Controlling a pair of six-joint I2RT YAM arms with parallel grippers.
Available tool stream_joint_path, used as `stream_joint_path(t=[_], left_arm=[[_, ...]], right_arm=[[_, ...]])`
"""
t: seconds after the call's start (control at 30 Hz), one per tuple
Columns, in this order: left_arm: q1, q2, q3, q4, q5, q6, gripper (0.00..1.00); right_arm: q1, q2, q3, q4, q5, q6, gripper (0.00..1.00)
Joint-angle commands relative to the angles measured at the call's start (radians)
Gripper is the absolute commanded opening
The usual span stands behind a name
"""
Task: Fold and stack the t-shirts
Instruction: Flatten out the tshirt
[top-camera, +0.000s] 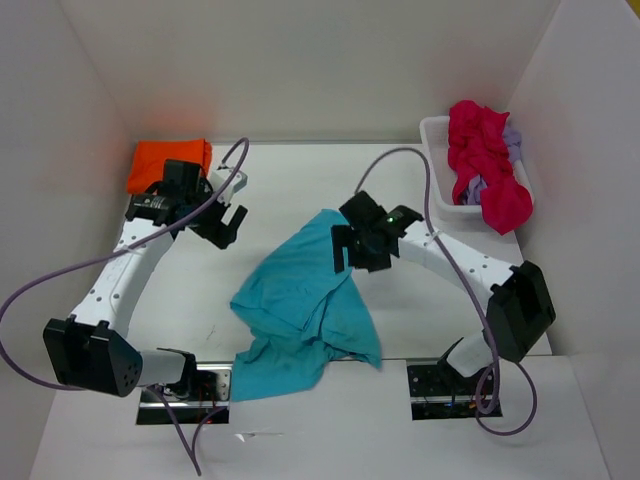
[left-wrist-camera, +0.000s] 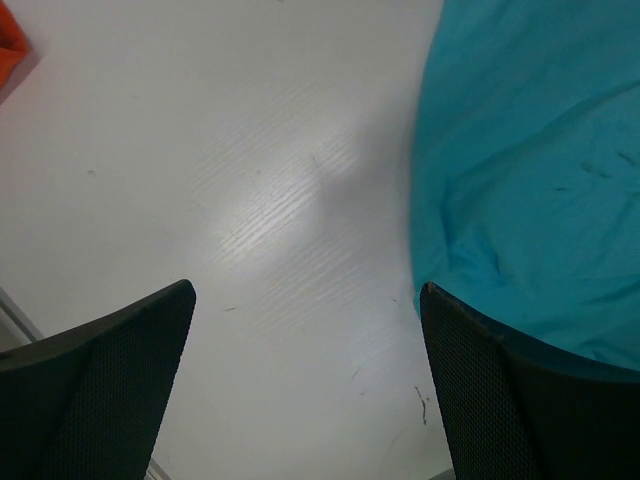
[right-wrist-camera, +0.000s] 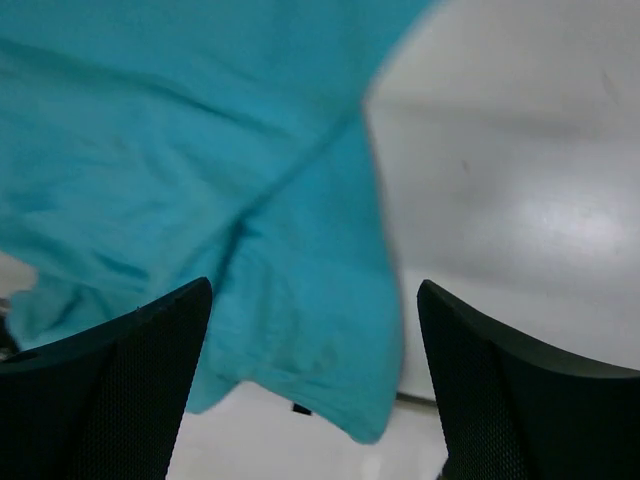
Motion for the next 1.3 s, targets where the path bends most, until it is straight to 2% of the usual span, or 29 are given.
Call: stream_joint_path(t=[0.0, 0.1, 0.13, 0.2, 0.3, 0.4, 0.5, 0.53, 0.6, 0.63, 0.7, 0.77, 0.8, 0.9, 0.97, 1.03, 1.07, 1.1, 1.17, 1.2, 1.27], left_arm=[[0.001, -0.020, -0.025, -0.011, 0.057, 0.029, 1.00], [0.001, -0.002, -0.034, -0.025, 0.102, 0.049, 1.00], [-0.038, 0.009, -0.034, -0.052, 0.150, 0.099, 1.00], [-0.083, 0.029, -0.077, -0.052, 0.159, 0.126, 1.00], [-0.167, 0.088, -0.125, 0.010, 0.094, 0.138, 1.00], [-0.212, 0.168, -0.169, 0.102, -0.017, 0.138, 1.00], [-0.221, 0.234, -0.178, 0.124, -0.068, 0.115, 1.00], [-0.221, 0.244, -0.178, 0.124, -0.068, 0.101, 1.00], [-0.221, 0.244, -0.178, 0.133, -0.068, 0.101, 1.00], [-0.221, 0.218, -0.187, 0.133, -0.068, 0.092, 1.00], [-0.221, 0.193, -0.197, 0.143, -0.068, 0.092, 1.00], [-0.221, 0.160, -0.197, 0.143, -0.089, 0.101, 1.00], [-0.221, 0.150, -0.197, 0.143, -0.112, 0.101, 1.00], [-0.221, 0.112, -0.186, 0.123, -0.132, 0.111, 1.00], [-0.221, 0.098, -0.159, 0.110, -0.132, 0.111, 1.00], [-0.221, 0.084, -0.158, 0.100, -0.132, 0.111, 1.00], [-0.221, 0.074, -0.158, 0.100, -0.132, 0.111, 1.00], [-0.221, 0.073, -0.158, 0.100, -0.132, 0.111, 1.00], [-0.221, 0.073, -0.158, 0.090, -0.132, 0.111, 1.00], [-0.221, 0.073, -0.158, 0.090, -0.132, 0.111, 1.00], [-0.221, 0.083, -0.149, 0.090, -0.132, 0.111, 1.00]], right_arm=[[-0.021, -0.022, -0.164, 0.049, -0.040, 0.200, 0.88], [-0.012, -0.031, -0.275, 0.082, -0.089, 0.297, 0.88], [-0.001, -0.040, -0.301, 0.082, -0.104, 0.329, 0.89], [-0.001, -0.060, -0.364, 0.103, -0.115, 0.339, 0.89], [-0.001, -0.060, -0.416, 0.147, -0.161, 0.348, 0.89], [-0.001, -0.010, -0.439, 0.200, -0.194, 0.326, 0.80], [-0.001, 0.027, -0.459, 0.253, -0.256, 0.317, 0.52], [-0.001, 0.039, -0.459, 0.264, -0.273, 0.307, 0.32], [-0.001, 0.050, -0.450, 0.247, -0.261, 0.297, 0.07], [-0.001, 0.062, -0.410, 0.226, -0.234, 0.280, 0.00], [-0.041, 0.079, -0.343, 0.182, -0.137, 0.221, 0.00], [-0.093, 0.122, -0.190, 0.125, -0.082, 0.169, 0.00], [-0.160, 0.142, -0.130, 0.114, -0.042, 0.115, 0.00], [-0.280, 0.275, 0.196, 0.103, 0.018, 0.038, 0.00], [-0.308, 0.340, 0.409, 0.066, 0.044, -0.015, 0.00], [-0.308, 0.420, 0.536, 0.027, 0.069, -0.042, 0.00], [-0.308, 0.443, 0.643, 0.008, 0.082, -0.054, 0.08], [-0.308, 0.461, 0.683, -0.009, 0.092, -0.091, 0.33], [-0.308, 0.483, 0.734, -0.038, 0.092, -0.121, 0.96], [-0.308, 0.483, 0.734, -0.047, 0.107, -0.122, 1.00], [-0.308, 0.434, 0.645, -0.035, 0.129, -0.122, 1.00]])
